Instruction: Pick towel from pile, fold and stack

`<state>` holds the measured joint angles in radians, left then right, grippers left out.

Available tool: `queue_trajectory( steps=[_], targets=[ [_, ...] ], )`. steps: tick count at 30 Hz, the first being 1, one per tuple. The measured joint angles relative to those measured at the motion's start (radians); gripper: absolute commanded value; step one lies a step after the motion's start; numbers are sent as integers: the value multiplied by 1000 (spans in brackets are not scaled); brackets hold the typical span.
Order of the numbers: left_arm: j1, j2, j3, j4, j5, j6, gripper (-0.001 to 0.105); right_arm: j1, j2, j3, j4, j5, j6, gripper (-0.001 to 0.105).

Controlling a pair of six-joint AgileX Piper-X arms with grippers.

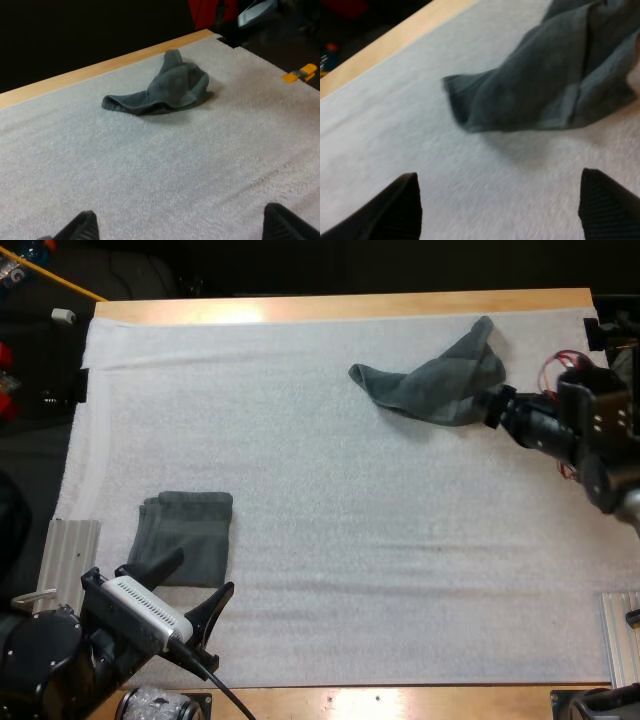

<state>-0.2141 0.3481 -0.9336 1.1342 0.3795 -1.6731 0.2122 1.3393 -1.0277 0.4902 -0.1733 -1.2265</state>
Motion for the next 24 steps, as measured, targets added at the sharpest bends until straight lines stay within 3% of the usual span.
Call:
queue_trajectory(
  steps=[10, 24],
  targets=[
    [0, 0, 0, 16, 0, -22, 64, 0, 257, -76, -108, 123, 29, 64],
    [0, 0, 0, 16, 0, -35, 64, 0, 603, -238, -135, 160, 29, 60]
  ],
)
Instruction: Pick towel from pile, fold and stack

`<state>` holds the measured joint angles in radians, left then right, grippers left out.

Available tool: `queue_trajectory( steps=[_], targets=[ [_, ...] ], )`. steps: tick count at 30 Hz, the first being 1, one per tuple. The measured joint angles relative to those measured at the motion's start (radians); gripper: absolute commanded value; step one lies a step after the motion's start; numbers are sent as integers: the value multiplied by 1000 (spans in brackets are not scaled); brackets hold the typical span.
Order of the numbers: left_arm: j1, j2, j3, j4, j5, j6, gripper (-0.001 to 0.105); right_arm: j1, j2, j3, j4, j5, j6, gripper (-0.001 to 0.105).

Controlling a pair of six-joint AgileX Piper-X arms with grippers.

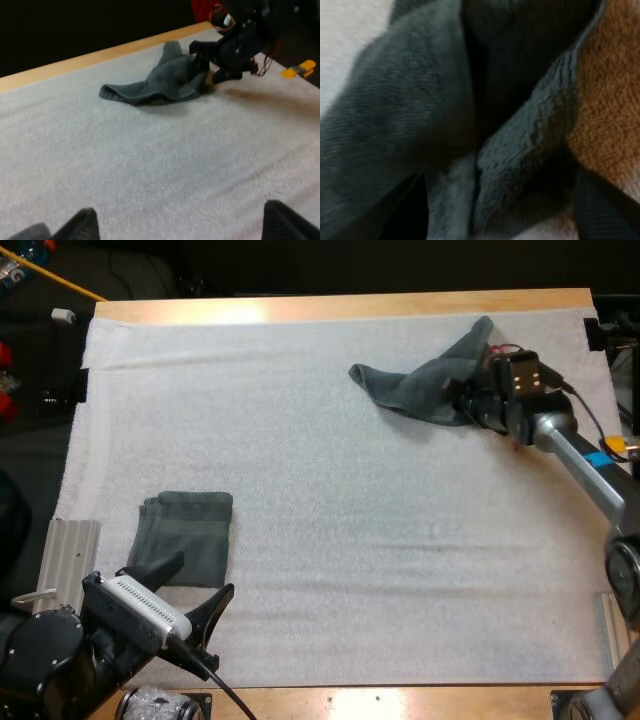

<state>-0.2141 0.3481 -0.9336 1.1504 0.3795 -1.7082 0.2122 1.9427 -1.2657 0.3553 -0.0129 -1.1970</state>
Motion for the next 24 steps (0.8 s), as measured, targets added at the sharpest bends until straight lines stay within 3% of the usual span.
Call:
queue_trajectory(
  steps=[5, 7, 12, 15, 24],
  targets=[
    [0, 0, 0, 0, 0, -4, 64, 0, 62, -37, 0, -3, 0, 53],
    [0, 0, 0, 0, 0, -4, 64, 0, 69, -44, -2, -14, 0, 44],
    [0, 0, 0, 0, 0, -5, 64, 0, 75, -44, -2, -78, 0, 2],
    [0, 0, 0, 0, 0, -5, 64, 0, 66, -44, -2, -105, -9, 0],
    [0, 0, 0, 0, 0, -5, 64, 0, -139, -44, 72, -123, -197, 0]
  ],
)
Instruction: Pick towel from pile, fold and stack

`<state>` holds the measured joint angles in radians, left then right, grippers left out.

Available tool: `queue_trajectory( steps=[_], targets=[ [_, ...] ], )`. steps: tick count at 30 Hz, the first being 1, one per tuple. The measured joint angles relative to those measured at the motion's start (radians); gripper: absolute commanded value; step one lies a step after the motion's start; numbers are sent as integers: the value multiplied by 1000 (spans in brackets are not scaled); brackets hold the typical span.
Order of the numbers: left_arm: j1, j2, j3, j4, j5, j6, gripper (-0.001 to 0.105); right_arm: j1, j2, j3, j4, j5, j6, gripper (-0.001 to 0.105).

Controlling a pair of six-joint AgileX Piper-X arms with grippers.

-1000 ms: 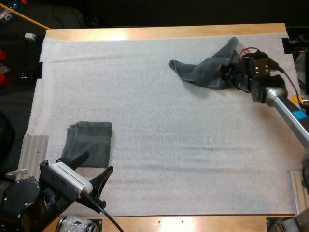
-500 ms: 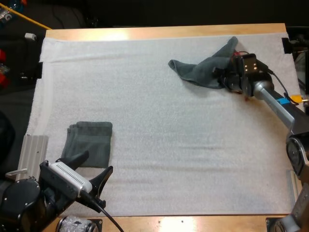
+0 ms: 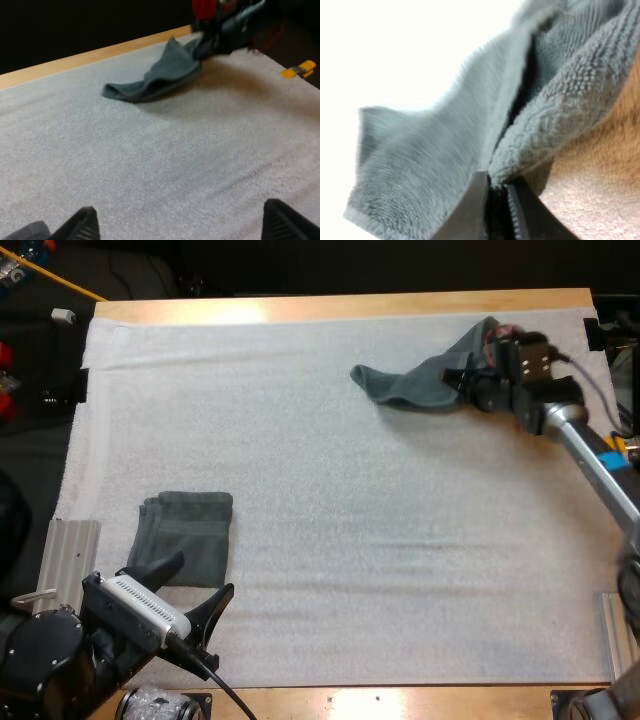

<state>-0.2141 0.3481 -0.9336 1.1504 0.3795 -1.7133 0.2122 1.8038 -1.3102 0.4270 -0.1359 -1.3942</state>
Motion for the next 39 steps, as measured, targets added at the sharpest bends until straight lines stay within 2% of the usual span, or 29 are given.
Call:
queue_trajectory(
  steps=[6, 14, 18, 21, 27, 34, 36, 39],
  targets=[
    [0, 0, 0, 0, 0, 0, 64, 0, -222, 0, 132, -17, -81, 0],
    [0, 0, 0, 0, 11, 0, 64, 6, -489, 0, 376, -238, -94, 0],
    [0, 0, 0, 0, 17, 0, 64, 46, -554, 0, 511, -249, -99, 0],
    [0, 0, 0, 0, 56, 0, 64, 108, -579, 0, 566, -251, -101, 0],
    [0, 0, 0, 0, 111, -1, 64, 273, -606, 0, 582, -256, -78, 0],
    [0, 0, 0, 0, 112, -1, 64, 465, -605, 0, 474, -260, 23, 0],
    [0, 0, 0, 0, 112, -1, 64, 505, -605, 0, 458, -251, 14, 0],
    [0, 0, 0, 0, 112, -1, 64, 541, -597, 20, 477, -140, -68, 0]
  ],
)
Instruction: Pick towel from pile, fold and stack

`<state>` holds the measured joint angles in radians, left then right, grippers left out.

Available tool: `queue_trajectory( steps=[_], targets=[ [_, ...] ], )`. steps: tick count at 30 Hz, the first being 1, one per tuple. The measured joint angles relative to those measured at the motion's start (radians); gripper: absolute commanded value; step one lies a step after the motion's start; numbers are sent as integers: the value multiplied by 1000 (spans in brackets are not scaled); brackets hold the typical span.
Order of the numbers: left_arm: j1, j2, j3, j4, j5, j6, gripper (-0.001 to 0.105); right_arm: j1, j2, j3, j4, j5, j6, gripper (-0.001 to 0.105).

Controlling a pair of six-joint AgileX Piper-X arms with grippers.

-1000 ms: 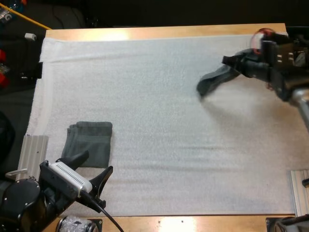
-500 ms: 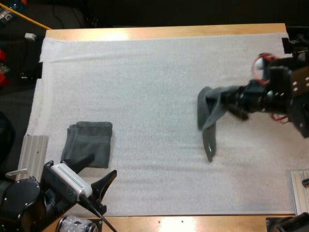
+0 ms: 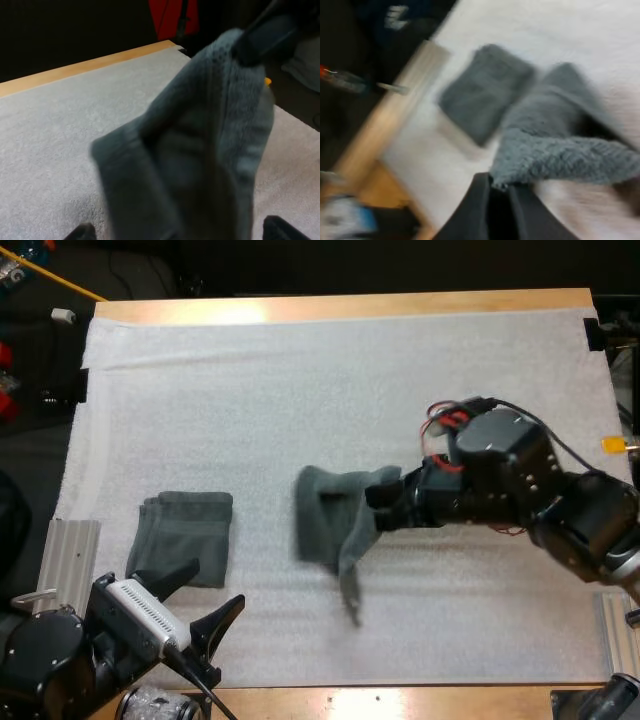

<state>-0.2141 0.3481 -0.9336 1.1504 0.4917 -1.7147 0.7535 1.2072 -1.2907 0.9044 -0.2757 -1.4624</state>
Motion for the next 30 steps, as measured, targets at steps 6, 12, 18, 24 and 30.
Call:
queue_trajectory(
  steps=[6, 12, 18, 24, 30],
  targets=[
    [0, 0, 0, 0, 0, 0, 64, -17, 88, 144, 36, 226, -39, 0],
    [0, 0, 0, 0, 0, 0, 64, -82, 160, 205, 55, 417, -113, 0],
    [0, 0, 0, 0, 0, 0, 64, -186, 168, 204, 64, 515, -191, 0],
    [0, 0, 0, 0, 0, 0, 64, -237, 168, 204, 90, 530, -202, 45],
    [0, 0, 4, 0, 0, 2, 64, -238, 160, 191, 184, 533, -199, 75]
  ],
)
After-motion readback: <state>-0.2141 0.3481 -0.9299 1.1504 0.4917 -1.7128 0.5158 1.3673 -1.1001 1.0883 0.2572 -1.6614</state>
